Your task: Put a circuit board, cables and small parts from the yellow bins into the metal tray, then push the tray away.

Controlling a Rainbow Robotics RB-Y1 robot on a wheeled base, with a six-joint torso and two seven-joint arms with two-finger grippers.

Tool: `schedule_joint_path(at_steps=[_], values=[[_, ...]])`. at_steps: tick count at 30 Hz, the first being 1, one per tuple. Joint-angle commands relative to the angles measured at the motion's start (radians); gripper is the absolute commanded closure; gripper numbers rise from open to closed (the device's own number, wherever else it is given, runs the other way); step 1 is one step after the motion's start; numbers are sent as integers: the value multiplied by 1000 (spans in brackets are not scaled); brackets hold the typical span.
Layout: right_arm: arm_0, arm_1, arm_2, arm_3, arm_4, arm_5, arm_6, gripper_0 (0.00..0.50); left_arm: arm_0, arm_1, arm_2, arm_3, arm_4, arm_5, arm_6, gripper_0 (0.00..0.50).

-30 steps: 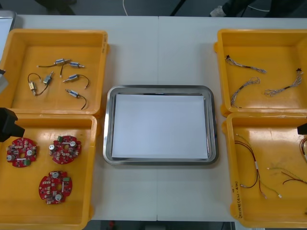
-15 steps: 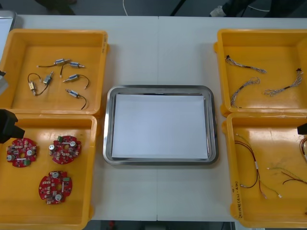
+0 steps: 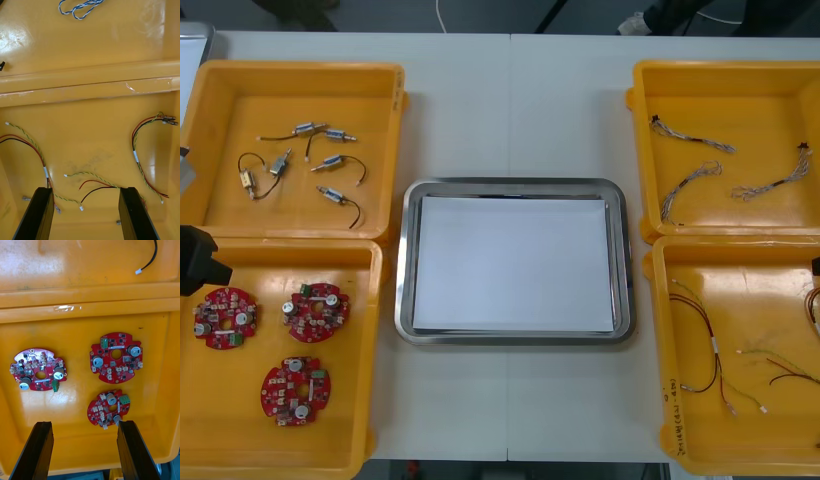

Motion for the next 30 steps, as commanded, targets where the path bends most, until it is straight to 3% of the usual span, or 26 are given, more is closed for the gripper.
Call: schedule_joint_path(at_steps=[1, 24, 30], values=[[47, -53, -45, -1, -13, 3, 51, 0, 61, 0, 8, 8, -15, -82, -39, 0], [184, -76, -119, 0, -25, 3, 112, 0, 158, 0, -83, 99, -100, -254, -52, 0], [201, -86, -79, 0, -7, -76, 129, 0, 207, 0, -115, 122, -120, -354, -59, 0]])
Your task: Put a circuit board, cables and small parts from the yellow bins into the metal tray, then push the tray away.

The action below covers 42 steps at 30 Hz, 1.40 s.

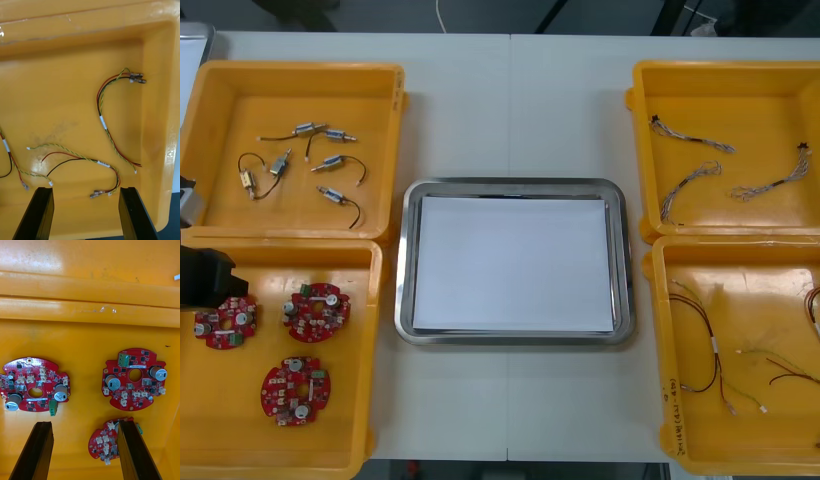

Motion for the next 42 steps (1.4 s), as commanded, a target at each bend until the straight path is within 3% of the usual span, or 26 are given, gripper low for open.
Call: schedule_joint_path(at_steps=[1, 28, 42], values=[[32, -58, 19, -4, 15, -71, 47, 0, 54, -1, -43, 18, -32, -64, -59, 0], [68, -78, 120, 211, -19, -347, 133, 0, 93, -1, -168, 110, -116, -259, -68, 0], [126, -98, 160, 214, -30, -444, 139, 0, 102, -1, -208, 159, -142, -337, -85, 0]])
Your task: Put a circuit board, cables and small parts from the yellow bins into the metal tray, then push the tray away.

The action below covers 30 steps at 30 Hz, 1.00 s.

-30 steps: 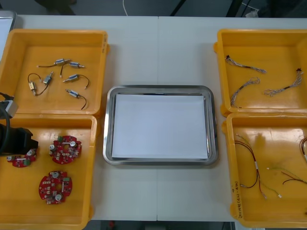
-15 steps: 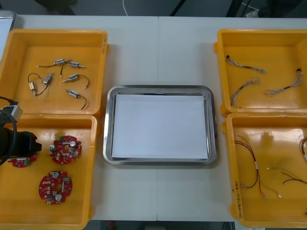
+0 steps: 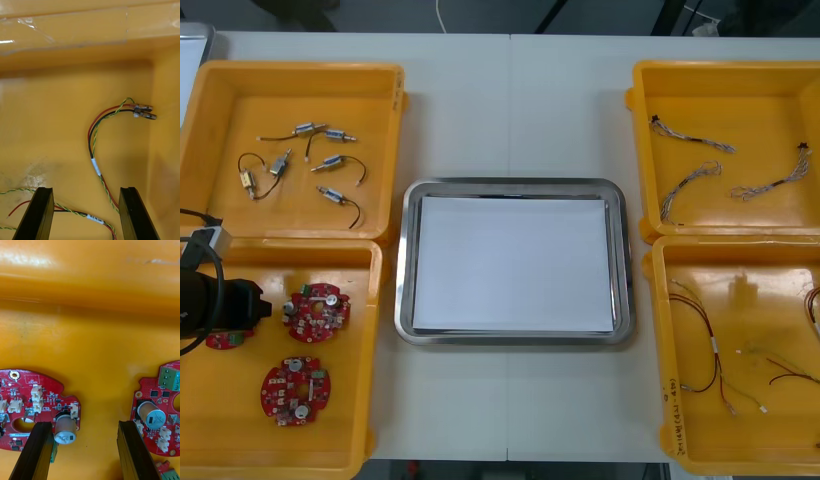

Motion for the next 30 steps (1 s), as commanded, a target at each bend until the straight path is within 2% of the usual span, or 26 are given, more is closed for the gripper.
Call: schedule_joint_path(at_steps=[1, 10, 20, 21, 22, 23, 25, 26, 30], values=[[35, -49, 13, 3, -16, -11, 15, 0, 42, -1, -18, 8, -17, -27, -87, 0], [35, -66, 40, 55, -39, -57, 21, 0, 42, -1, -64, 44, -32, -96, -90, 0], [35, -84, 104, 93, -36, -138, 24, 0, 43, -1, -65, 44, -35, -101, -93, 0], [35, -86, 106, 101, -37, -141, 24, 0, 42, -1, -65, 43, -33, -101, -93, 42], [34, -86, 110, 107, -37, -143, 26, 0, 42, -1, -65, 44, -35, -101, -95, 134], [35, -86, 113, 109, -37, -144, 26, 0, 42, -1, -65, 43, -35, -101, -95, 178], [35, -86, 122, 116, -37, -150, 27, 0, 42, -1, -65, 44, -35, -101, -98, 457], [35, -86, 125, 120, -37, -154, 27, 0, 42, -1, -64, 44, -33, -101, -101, 497], [35, -86, 138, 121, -37, -157, 24, 0, 43, -1, -64, 43, -33, -101, -104, 498]])
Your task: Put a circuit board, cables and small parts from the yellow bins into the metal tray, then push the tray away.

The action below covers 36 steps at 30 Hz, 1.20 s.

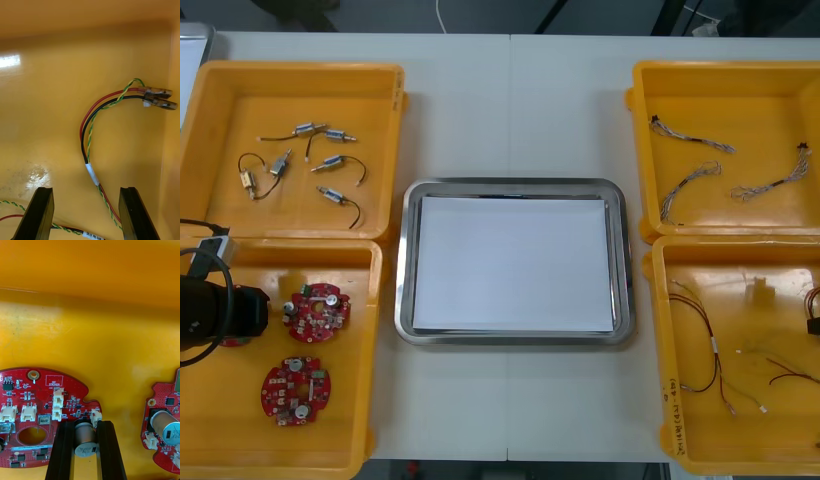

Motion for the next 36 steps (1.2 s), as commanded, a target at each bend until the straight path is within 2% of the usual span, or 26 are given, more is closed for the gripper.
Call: schedule_joint_path(at_steps=[1, 8, 15, 29, 35, 36], values=[[21, -45, 25, 4, -9, -13, 24, 0, 31, -1, -13, -1, -8, -11, -105, 498], [21, -45, 63, 44, -12, -85, 31, 0, 31, -1, -7, -3, -3, -11, -112, 498], [21, -43, 72, 61, -14, -90, 35, 0, 32, 0, 17, -10, 6, 7, -123, 499], [21, -45, 111, 85, -11, -123, 35, 0, 31, -1, 129, -88, 35, 153, -135, 498], [25, -45, 118, 85, -8, -123, 29, 0, 15, -1, 195, -148, 54, 251, -134, 498], [28, -45, 118, 85, -11, -123, 29, 0, 5, -1, 215, -176, 61, 297, -131, 499]])
